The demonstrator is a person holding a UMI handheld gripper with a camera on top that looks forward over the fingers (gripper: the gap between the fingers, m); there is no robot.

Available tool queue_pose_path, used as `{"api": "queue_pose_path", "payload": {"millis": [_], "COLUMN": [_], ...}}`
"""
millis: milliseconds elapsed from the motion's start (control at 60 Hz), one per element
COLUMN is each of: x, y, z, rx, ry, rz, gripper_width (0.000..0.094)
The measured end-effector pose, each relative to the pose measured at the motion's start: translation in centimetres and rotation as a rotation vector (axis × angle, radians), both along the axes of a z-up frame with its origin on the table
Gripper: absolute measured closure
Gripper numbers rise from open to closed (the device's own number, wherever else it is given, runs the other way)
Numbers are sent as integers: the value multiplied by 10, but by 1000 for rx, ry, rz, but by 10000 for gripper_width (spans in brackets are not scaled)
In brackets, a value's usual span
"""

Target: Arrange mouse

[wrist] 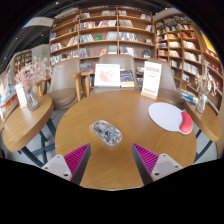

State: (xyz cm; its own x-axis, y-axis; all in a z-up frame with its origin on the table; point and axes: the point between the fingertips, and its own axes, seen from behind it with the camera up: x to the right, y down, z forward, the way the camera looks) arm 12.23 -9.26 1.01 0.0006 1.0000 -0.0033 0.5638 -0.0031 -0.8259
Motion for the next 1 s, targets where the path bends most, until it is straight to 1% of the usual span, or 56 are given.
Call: {"api": "queue_pose_path", "payload": {"millis": [300, 500, 600, 783, 833, 850, 867, 900, 917, 1000], "x": [-53, -87, -95, -104, -106, -106, -107, -109, -109, -107], "y": [3, 6, 8, 11, 8, 7, 6, 2, 3, 7], "z": [-22, -24, -24, -24, -24, -24, -24, -24, -24, -22], "rx": [20, 10, 4, 5, 5, 6, 6, 5, 6, 30], "ry": [-55, -49, -54, -47, -43, -42, -40, -34, -32, -44], "rz": [-18, -17, -32, -31, -24, -20, -15, 2, 1, 1], "gripper_width": [80, 82, 81, 89, 138, 165, 214, 439, 482, 521]}}
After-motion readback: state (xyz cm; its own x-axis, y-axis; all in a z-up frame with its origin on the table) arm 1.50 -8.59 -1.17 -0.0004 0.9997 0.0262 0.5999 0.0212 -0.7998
